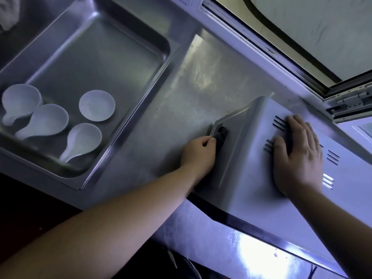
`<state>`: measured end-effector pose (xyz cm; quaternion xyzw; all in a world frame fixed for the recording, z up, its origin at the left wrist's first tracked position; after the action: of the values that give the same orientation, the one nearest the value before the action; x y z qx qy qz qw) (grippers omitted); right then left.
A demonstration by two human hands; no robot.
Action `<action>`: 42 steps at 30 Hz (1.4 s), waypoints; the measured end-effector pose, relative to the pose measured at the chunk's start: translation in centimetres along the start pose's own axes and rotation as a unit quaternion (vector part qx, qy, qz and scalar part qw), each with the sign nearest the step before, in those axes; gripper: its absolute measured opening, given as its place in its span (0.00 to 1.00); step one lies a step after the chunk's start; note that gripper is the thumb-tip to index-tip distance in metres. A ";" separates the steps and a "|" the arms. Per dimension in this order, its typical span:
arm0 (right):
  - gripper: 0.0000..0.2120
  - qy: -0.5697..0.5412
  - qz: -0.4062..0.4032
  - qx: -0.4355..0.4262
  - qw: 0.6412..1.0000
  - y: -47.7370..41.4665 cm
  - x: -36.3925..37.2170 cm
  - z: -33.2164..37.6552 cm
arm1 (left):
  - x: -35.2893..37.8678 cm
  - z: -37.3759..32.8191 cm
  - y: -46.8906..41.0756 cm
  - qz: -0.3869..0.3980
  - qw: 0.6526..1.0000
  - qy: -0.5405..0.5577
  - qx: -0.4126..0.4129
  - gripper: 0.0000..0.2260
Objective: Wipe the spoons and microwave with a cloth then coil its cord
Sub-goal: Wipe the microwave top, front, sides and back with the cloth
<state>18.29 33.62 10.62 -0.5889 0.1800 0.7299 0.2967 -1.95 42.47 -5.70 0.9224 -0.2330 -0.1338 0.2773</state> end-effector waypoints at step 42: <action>0.28 -0.003 -0.005 -0.010 1.000 0.0 0.0 0.1 | 1.1 7.0 1.9 0.049 0.995 0.083 -0.022 0.19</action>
<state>18.22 33.67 10.62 -0.5908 0.1693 0.7317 0.2948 -4.32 37.30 -10.42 0.9114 -0.2511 -0.0480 0.3225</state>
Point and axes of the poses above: each hand's wrist, its own y-axis away from the middle knuckle, its own x-axis out of the palm, z = x × y, the point moved 10 cm from there along -y, towards the middle knuckle, and after that the axes turned 2 degrees about x, right-handed, at the moved point
